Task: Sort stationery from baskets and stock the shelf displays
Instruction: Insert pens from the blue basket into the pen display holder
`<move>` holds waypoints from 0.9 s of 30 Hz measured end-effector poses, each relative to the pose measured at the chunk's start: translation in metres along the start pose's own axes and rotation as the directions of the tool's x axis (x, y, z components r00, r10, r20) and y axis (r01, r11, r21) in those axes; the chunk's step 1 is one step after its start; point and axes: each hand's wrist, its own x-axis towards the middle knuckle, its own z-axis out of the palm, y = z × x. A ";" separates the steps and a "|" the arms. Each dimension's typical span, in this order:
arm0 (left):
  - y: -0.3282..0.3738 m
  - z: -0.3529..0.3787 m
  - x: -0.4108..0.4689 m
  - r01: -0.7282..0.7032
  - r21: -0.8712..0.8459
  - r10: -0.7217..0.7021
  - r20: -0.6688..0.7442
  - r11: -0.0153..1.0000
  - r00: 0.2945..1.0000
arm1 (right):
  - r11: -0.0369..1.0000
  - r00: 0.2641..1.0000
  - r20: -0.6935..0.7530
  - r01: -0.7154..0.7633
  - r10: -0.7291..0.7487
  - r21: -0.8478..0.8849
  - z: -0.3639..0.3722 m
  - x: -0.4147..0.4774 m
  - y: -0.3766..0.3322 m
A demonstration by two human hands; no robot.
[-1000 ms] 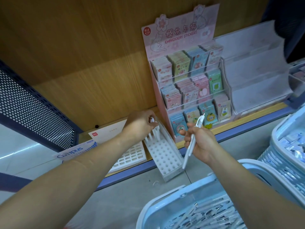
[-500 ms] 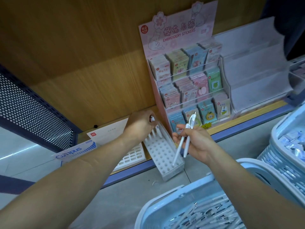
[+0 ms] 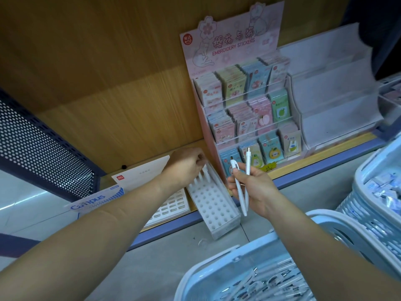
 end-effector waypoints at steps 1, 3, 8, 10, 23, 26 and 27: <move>0.000 0.000 0.001 0.006 -0.004 -0.006 0.002 1.000 1.000 | 1.000 1.000 0.002 0.001 -0.001 -0.029 0.000 0.000 0.001; 0.001 0.002 0.002 -0.004 0.019 0.004 0.003 1.000 1.000 | 0.998 1.000 0.020 -0.006 0.007 -0.068 0.002 -0.001 0.002; 0.001 0.009 0.004 -0.071 0.172 0.080 -0.042 0.982 0.996 | 0.994 0.999 0.051 -0.007 0.013 -0.111 0.003 0.000 0.004; 0.002 0.010 0.004 -0.078 0.207 0.093 -0.061 0.975 0.994 | 0.995 0.998 0.063 -0.010 0.017 -0.101 0.002 0.001 0.004; 0.043 -0.025 -0.001 0.140 -0.492 -0.076 0.148 0.859 0.986 | 0.988 0.963 0.238 0.142 -0.125 -0.054 0.008 -0.010 -0.005; 0.040 -0.030 -0.003 0.203 -0.511 -0.098 0.226 0.835 0.969 | 0.984 0.957 0.262 0.154 -0.125 -0.092 0.011 -0.012 -0.005; 0.038 -0.032 -0.004 0.214 -0.519 -0.109 0.225 0.827 0.968 | 0.983 0.962 0.239 0.156 -0.129 -0.095 0.012 -0.012 -0.004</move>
